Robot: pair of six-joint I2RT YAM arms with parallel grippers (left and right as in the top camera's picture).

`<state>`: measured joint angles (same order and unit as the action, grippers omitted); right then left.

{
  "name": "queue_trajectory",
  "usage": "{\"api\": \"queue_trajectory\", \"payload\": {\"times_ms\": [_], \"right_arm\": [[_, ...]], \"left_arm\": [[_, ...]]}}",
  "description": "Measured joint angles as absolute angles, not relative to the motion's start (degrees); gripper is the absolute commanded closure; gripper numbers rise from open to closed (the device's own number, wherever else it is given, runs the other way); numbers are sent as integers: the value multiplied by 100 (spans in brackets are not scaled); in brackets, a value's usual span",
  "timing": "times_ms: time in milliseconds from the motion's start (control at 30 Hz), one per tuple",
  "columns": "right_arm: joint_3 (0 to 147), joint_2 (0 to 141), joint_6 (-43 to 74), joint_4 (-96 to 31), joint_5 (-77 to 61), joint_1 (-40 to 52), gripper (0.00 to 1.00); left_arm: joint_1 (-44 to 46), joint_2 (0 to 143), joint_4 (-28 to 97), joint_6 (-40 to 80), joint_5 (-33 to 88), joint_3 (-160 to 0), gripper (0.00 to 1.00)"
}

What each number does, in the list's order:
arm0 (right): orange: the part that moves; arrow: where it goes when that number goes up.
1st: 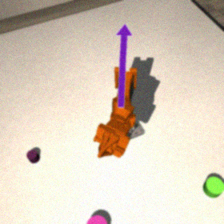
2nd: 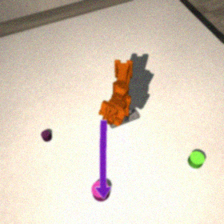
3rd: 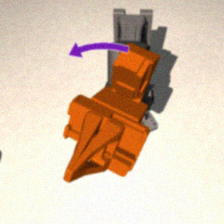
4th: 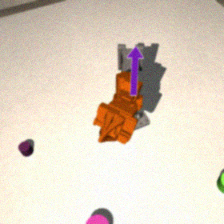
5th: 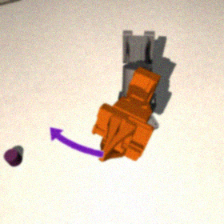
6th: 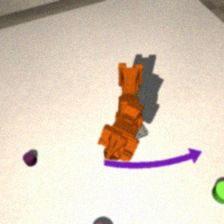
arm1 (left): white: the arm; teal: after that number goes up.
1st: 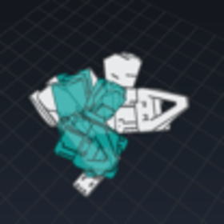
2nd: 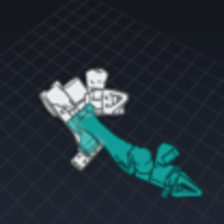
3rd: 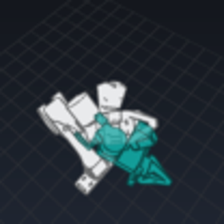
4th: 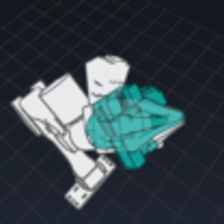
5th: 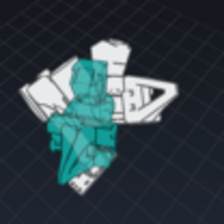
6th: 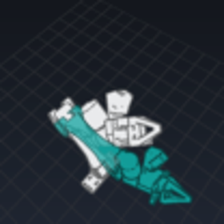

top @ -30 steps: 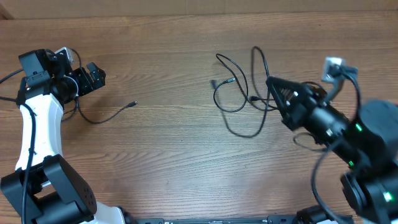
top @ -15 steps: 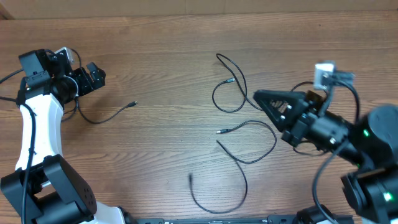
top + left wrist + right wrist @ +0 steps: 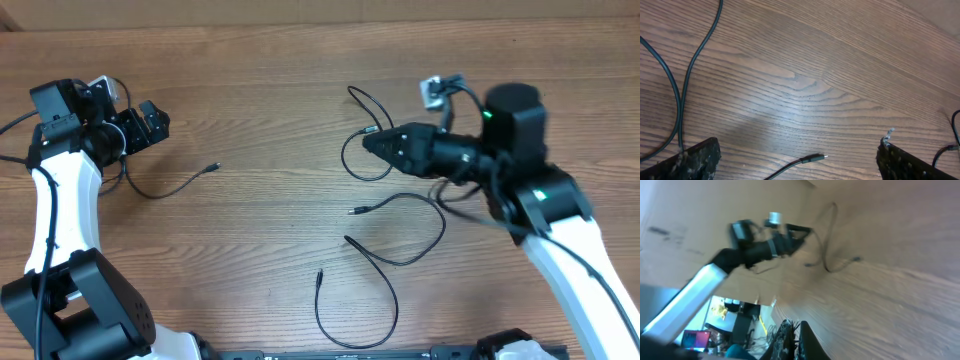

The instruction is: Untangle cables

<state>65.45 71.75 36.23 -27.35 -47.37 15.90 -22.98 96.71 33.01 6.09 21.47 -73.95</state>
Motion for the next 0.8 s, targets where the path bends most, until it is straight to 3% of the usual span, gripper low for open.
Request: {"api": "queue_trajectory", "payload": {"times_ms": [433, 800], "right_arm": [[6545, 9004, 3618, -3378, -3350, 1588, 96], [6543, 9249, 3645, -4182, -2169, 976, 96]], "left_arm": [[-2298, 9671, 3301, 609, 2147, -7395, 0], [-2298, 9671, 3301, 609, 2147, -7395, 1]]}}
